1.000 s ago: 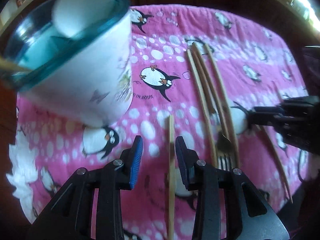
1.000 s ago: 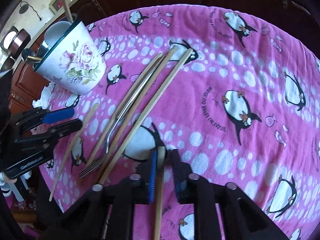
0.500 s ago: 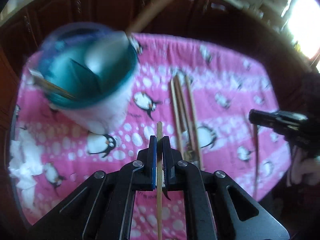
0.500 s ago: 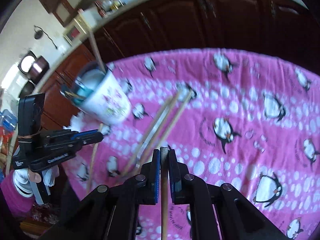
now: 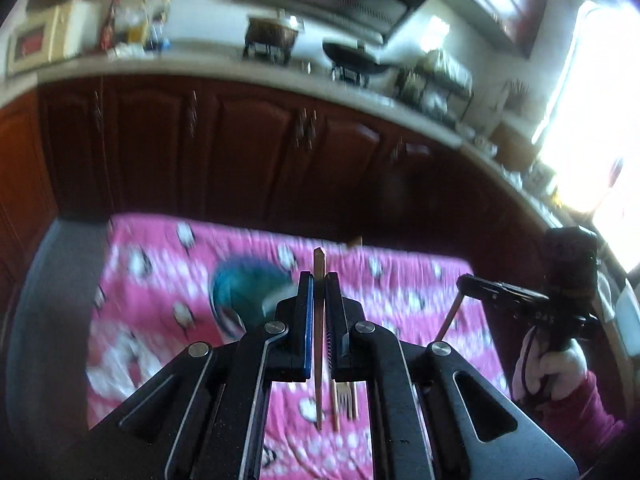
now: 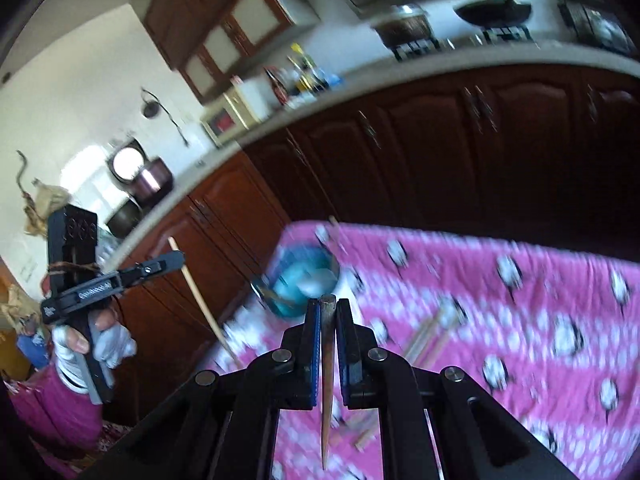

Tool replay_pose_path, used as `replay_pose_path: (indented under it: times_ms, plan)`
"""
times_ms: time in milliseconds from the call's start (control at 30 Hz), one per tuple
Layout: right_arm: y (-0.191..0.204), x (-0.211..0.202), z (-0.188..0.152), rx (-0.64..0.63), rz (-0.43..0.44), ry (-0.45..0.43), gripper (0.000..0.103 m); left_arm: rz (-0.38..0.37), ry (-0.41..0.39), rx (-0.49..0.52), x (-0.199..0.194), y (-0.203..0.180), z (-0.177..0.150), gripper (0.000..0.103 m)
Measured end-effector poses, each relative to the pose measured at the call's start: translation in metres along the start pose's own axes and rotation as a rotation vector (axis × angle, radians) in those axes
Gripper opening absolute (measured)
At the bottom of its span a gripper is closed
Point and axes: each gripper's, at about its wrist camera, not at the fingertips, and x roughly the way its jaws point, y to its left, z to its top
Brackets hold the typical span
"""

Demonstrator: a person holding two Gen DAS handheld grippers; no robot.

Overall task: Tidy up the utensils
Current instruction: 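Lift both chopsticks up over the floral holder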

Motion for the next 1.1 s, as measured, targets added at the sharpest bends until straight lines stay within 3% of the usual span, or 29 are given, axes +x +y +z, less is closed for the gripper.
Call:
replay_pose_path:
  times_ms: [167,333,533,733,967,1100]
  plan:
    - [0.040,0.001,0.058,-0.084,0.004,-0.100,0.007,0.086,-0.117,0.016,-0.013,0.009,0.042,0.004]
    - [0.070,0.029,0.104,-0.152,-0.063,-0.178,0.007,0.221,-0.194,0.032,0.006,0.024,0.064,0.004]
    - [0.090,0.085,0.132,-0.226,-0.118,-0.192,0.007,0.266,-0.183,0.027,0.041,0.044,0.063,0.004]
    - [0.082,0.130,0.136,-0.223,-0.130,-0.178,0.007,0.265,-0.125,0.005,0.076,0.062,0.047,0.004]
    - [0.086,0.127,0.150,-0.235,-0.065,-0.180,0.007,0.257,-0.085,0.009,0.093,0.067,0.033,0.004]
    - [0.094,0.125,0.158,-0.274,-0.093,-0.223,0.007,0.250,-0.069,-0.005,0.100,0.070,0.028,0.004]
